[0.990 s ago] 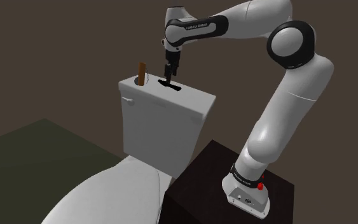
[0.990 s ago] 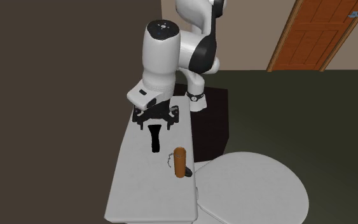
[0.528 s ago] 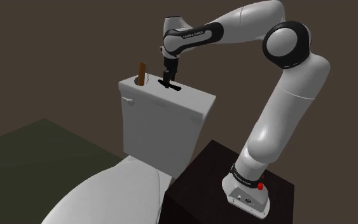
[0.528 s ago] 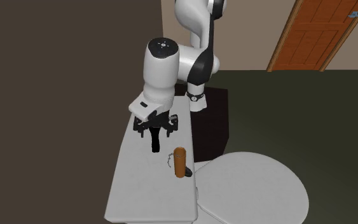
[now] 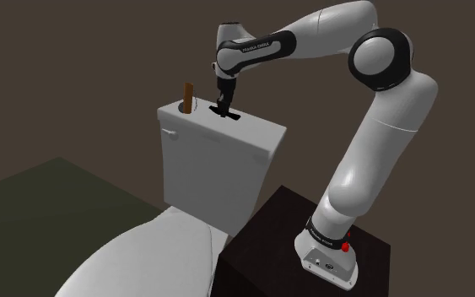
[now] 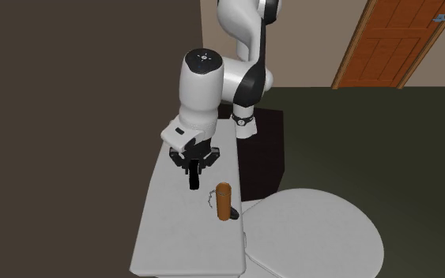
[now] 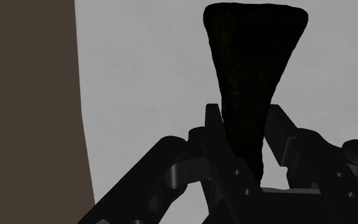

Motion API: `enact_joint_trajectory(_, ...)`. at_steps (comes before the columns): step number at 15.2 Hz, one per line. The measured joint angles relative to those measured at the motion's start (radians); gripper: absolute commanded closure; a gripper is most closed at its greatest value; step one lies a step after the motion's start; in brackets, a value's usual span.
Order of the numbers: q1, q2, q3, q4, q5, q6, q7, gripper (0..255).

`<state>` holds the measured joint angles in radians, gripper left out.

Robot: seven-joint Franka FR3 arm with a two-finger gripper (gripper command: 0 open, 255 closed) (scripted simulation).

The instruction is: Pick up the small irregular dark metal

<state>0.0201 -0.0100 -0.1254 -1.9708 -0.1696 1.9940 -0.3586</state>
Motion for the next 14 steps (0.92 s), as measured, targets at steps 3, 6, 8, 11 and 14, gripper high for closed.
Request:
enact_joint_trajectory(3, 0.000, 0.000, 0.000, 0.000, 0.000, 0.001, -0.001, 255)
enact_joint_trajectory(6, -0.001, 0.000, 0.000, 0.013, 0.000, -0.017, -0.002, 255)
enact_joint_trajectory(8, -0.002, -0.005, -0.001, 0.032, 0.001, -0.041, -0.008, 255)
enact_joint_trajectory(11, -0.001, -0.007, 0.000, 0.064, 0.003, -0.076, -0.012, 255)
enact_joint_trajectory(14, 0.001, -0.014, 0.001, 0.098, 0.004, -0.117, -0.015, 255)
